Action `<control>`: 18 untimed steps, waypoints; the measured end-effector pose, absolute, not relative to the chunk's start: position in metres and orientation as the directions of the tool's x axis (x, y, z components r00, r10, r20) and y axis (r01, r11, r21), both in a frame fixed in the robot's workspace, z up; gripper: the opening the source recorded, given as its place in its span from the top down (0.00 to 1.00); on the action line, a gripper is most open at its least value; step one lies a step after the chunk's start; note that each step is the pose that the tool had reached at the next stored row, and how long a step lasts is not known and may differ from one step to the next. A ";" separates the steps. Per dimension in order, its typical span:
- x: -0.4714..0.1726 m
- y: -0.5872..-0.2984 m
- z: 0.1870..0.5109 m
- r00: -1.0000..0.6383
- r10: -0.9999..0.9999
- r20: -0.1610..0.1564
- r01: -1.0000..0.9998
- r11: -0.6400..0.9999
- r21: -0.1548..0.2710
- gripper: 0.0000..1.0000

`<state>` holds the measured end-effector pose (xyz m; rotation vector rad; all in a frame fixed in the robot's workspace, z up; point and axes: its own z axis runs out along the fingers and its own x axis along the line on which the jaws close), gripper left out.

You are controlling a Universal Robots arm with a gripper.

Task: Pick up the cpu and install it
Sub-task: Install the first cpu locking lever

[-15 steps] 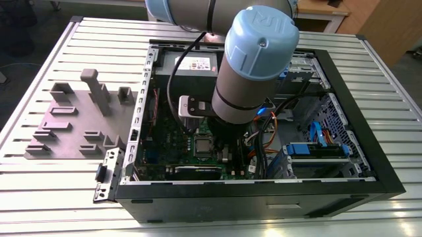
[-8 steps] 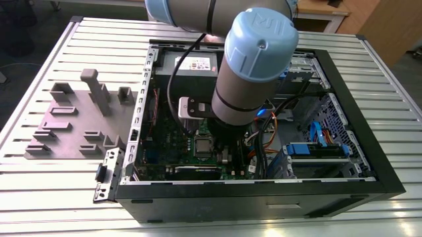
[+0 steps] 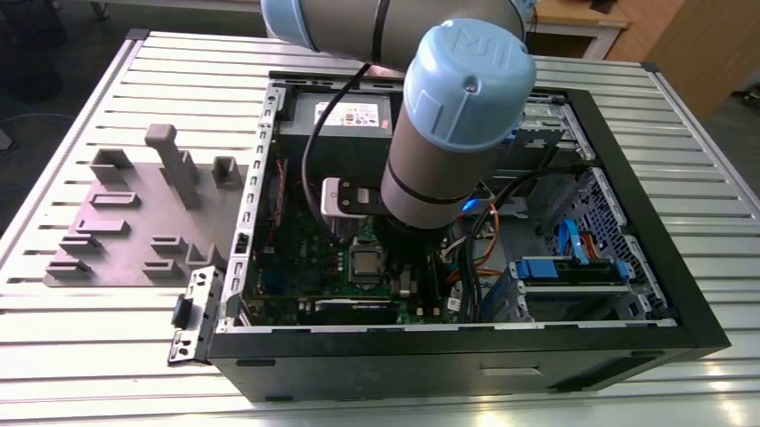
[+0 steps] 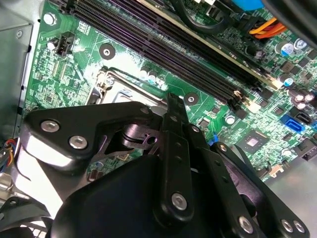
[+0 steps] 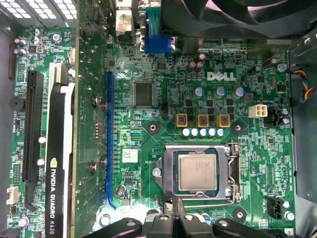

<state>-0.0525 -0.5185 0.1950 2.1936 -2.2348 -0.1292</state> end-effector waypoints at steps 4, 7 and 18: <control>-0.052 -0.519 0.194 -0.020 -0.998 -0.052 -0.998 0.017 0.064 0.89; -0.052 -0.519 0.194 -0.020 -0.998 -0.053 -0.998 0.017 0.064 0.89; -0.052 -0.519 0.192 -0.020 -0.998 -0.052 -0.998 0.017 0.064 0.89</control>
